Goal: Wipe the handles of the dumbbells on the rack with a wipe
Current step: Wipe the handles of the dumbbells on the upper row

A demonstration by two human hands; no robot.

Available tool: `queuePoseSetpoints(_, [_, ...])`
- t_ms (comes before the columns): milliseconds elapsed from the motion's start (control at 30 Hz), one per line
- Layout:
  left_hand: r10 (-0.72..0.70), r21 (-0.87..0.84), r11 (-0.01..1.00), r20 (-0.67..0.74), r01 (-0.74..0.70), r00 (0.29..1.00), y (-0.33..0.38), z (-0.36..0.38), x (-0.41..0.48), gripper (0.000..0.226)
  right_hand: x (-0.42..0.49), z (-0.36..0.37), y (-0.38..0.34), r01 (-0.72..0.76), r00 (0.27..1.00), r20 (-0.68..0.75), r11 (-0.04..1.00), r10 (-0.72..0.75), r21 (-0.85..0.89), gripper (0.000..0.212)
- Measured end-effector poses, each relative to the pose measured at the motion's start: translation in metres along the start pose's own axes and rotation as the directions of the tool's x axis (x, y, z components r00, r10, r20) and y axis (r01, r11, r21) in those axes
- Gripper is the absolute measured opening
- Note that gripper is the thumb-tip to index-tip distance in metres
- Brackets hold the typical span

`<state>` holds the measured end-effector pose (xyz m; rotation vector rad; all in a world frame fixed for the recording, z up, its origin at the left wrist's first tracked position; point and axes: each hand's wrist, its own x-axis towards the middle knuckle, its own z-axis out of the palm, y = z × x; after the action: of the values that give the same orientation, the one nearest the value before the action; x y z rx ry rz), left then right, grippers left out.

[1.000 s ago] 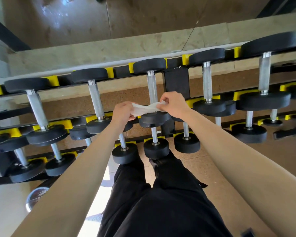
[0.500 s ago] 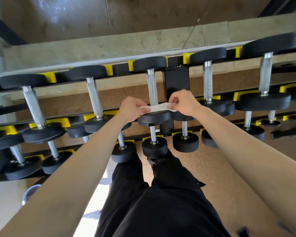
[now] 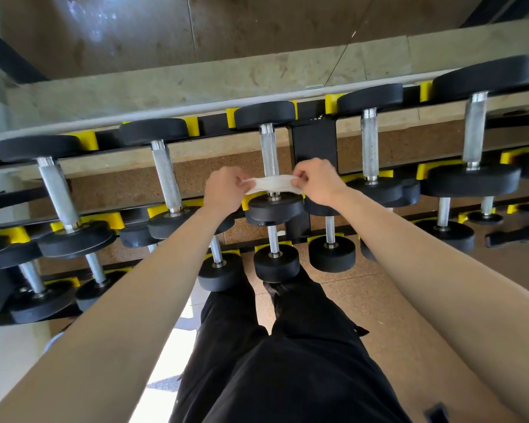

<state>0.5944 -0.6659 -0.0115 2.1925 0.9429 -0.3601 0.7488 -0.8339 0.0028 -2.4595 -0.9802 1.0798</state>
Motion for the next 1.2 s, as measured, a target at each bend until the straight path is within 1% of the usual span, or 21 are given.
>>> queuePoseSetpoints(67, [-0.069,0.014,0.998,-0.034,0.069,0.997,-0.014,-0.004,-0.001,0.029,0.002,0.006,-0.011,0.066,0.996,0.057,0.997,-0.069,0.049,0.006])
queuePoseSetpoints(100, [-0.07,0.013,0.997,-0.021,0.07,0.997,-0.019,-0.004,-0.002,0.029,0.003,0.006,-0.012,0.073,0.996,0.05,0.996,-0.075,0.055,0.005])
queuePoseSetpoints(200, [0.032,-0.022,0.999,0.058,-0.03,0.998,-0.01,-0.001,-0.005,0.028,0.008,-0.002,0.003,-0.002,0.998,-0.063,0.999,0.005,0.049,0.008])
queuePoseSetpoints(267, [0.066,-0.033,0.997,0.045,-0.064,0.997,0.003,0.001,-0.004,0.026,0.01,-0.005,0.015,-0.059,0.988,-0.138,0.997,0.066,0.059,0.009])
queuePoseSetpoints(333, [-0.003,-0.056,0.998,-0.052,0.0,0.999,0.006,0.0,0.0,0.026,0.012,-0.002,0.011,-0.048,0.983,-0.174,0.996,0.06,0.071,0.009])
queuePoseSetpoints(400, [-0.139,-0.122,0.985,-0.16,0.121,0.977,0.0,-0.006,0.005,0.025,0.015,0.006,-0.005,0.006,0.985,-0.169,0.994,0.012,0.108,0.007])
queuePoseSetpoints(467, [-0.222,-0.182,0.965,-0.199,0.187,0.954,-0.004,-0.009,0.01,0.024,0.019,0.009,-0.017,0.036,0.982,-0.189,0.991,-0.012,0.126,0.009])
queuePoseSetpoints(533, [-0.173,-0.202,0.97,-0.18,0.135,0.968,0.006,-0.009,0.013,0.023,0.025,0.001,-0.014,-0.024,0.964,-0.257,0.986,0.066,0.165,0.011])
queuePoseSetpoints(600, [-0.064,-0.195,0.98,-0.154,0.033,0.986,0.023,-0.006,0.014,0.023,0.03,-0.008,-0.003,-0.136,0.921,-0.325,0.96,0.214,0.245,0.012])
queuePoseSetpoints(633, [-0.049,-0.183,0.983,-0.163,0.019,0.985,0.029,-0.004,0.016,0.024,0.032,-0.01,0.0,-0.177,0.899,-0.344,0.944,0.269,0.277,0.013])
queuePoseSetpoints(667, [-0.083,-0.192,0.98,-0.191,0.045,0.978,0.033,-0.004,0.02,0.026,0.034,-0.009,0.0,-0.192,0.889,-0.348,0.933,0.296,0.305,0.013])
queuePoseSetpoints(700, [-0.153,-0.236,0.967,-0.223,0.099,0.963,0.034,-0.005,0.022,0.027,0.035,-0.006,-0.006,-0.184,0.89,-0.344,0.927,0.298,0.326,0.013])
queuePoseSetpoints(767, [-0.322,-0.365,0.905,-0.246,0.22,0.914,0.028,-0.009,0.027,0.029,0.039,0.001,-0.024,-0.123,0.909,-0.337,0.929,0.246,0.348,0.012])
queuePoseSetpoints(833, [-0.402,-0.428,0.861,-0.242,0.275,0.883,0.022,-0.011,0.031,0.028,0.044,0.004,-0.036,-0.078,0.916,-0.341,0.929,0.209,0.36,0.013])
queuePoseSetpoints(867, [-0.403,-0.449,0.851,-0.229,0.271,0.886,0.023,-0.01,0.033,0.026,0.047,0.001,-0.038,-0.09,0.908,-0.351,0.925,0.228,0.369,0.015])
queuePoseSetpoints(900, [-0.383,-0.473,0.846,-0.214,0.248,0.898,0.028,-0.009,0.033,0.027,0.049,-0.003,-0.036,-0.128,0.886,-0.367,0.912,0.282,0.39,0.018])
queuePoseSetpoints(1000, [-0.285,-0.491,0.857,-0.198,0.157,0.938,0.05,-0.001,0.037,0.031,0.055,-0.013,-0.019,-0.257,0.776,-0.408,0.832,0.48,0.491,0.024])
queuePoseSetpoints(1033, [-0.285,-0.486,0.861,-0.215,0.151,0.934,0.056,-0.001,0.038,0.03,0.055,-0.013,-0.019,-0.272,0.765,-0.4,0.816,0.505,0.509,0.023])
queuePoseSetpoints(1100, [-0.387,-0.535,0.817,-0.233,0.215,0.892,0.058,-0.002,0.042,0.027,0.056,-0.01,-0.031,-0.242,0.801,-0.367,0.817,0.473,0.524,0.022])
queuePoseSetpoints(1167, [-0.533,-0.634,0.707,-0.186,0.314,0.825,0.049,-0.006,0.047,0.028,0.058,-0.003,-0.046,-0.188,0.856,-0.33,0.834,0.398,0.518,0.021])
queuePoseSetpoints(1200, [-0.576,-0.668,0.659,-0.151,0.346,0.803,0.043,-0.007,0.049,0.028,0.059,-0.002,-0.051,-0.172,0.872,-0.321,0.845,0.37,0.507,0.021])
